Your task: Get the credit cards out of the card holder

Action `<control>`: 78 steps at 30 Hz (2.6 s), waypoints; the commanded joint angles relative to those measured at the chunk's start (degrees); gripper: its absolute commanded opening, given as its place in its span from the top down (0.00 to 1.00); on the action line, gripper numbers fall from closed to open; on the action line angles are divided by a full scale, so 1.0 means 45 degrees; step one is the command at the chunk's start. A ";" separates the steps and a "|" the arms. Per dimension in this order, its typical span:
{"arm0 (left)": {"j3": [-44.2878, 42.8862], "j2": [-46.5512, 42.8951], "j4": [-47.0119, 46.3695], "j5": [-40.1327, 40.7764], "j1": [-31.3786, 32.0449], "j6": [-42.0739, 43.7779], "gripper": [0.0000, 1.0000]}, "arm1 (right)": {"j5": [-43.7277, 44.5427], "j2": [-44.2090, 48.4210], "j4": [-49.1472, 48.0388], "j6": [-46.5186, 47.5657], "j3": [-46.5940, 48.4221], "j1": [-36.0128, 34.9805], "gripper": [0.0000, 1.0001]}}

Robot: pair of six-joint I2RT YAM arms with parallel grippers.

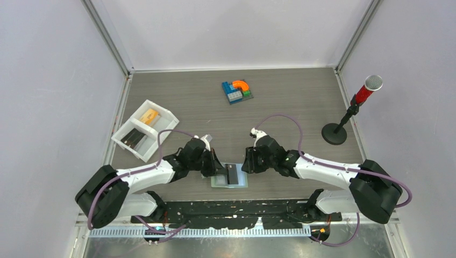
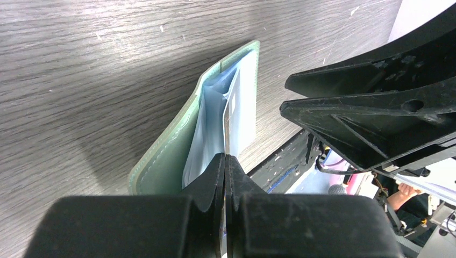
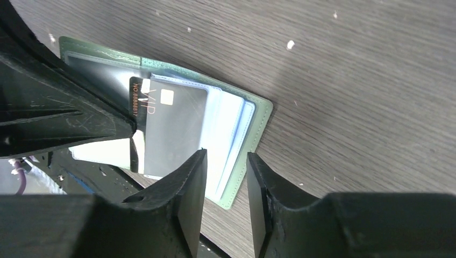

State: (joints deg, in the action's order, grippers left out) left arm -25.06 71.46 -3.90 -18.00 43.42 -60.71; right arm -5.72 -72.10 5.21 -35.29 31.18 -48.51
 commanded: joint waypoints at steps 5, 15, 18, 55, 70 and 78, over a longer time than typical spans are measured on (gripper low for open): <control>-0.0988 -0.1776 0.2087 0.0630 -0.0098 0.1249 1.00 | -0.0815 0.0726 -0.0662 0.0619 0.0414 0.0095 0.56; -0.0848 -0.2094 0.1909 -0.0266 -0.0528 0.1290 1.00 | -0.1858 0.0523 -0.2029 0.0164 0.0347 0.0102 0.55; -0.1019 -0.2196 0.2735 -0.0101 -0.0839 0.1752 1.00 | -0.1933 0.0409 -0.2310 -0.0048 0.0375 0.0096 0.56; -0.1373 -0.5808 0.2152 -0.1335 -0.1650 0.2709 1.00 | -0.8326 -0.3660 -1.8466 -0.7069 -0.2491 0.1757 0.34; -0.1610 -0.5975 0.3694 -0.1560 -0.2041 0.2960 0.83 | -0.9338 -0.5268 -2.1783 -0.8315 -0.2553 0.1757 0.94; -0.3808 -0.6660 0.8170 -0.1625 -0.2342 0.5444 0.44 | -1.0532 -0.5621 -2.1752 -0.8128 -0.2618 0.1645 0.95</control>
State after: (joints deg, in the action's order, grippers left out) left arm -35.79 42.81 23.00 -23.88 33.21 -43.20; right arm -48.93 -97.01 -83.99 -72.75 19.90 -40.66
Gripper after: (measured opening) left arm 0.499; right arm 0.076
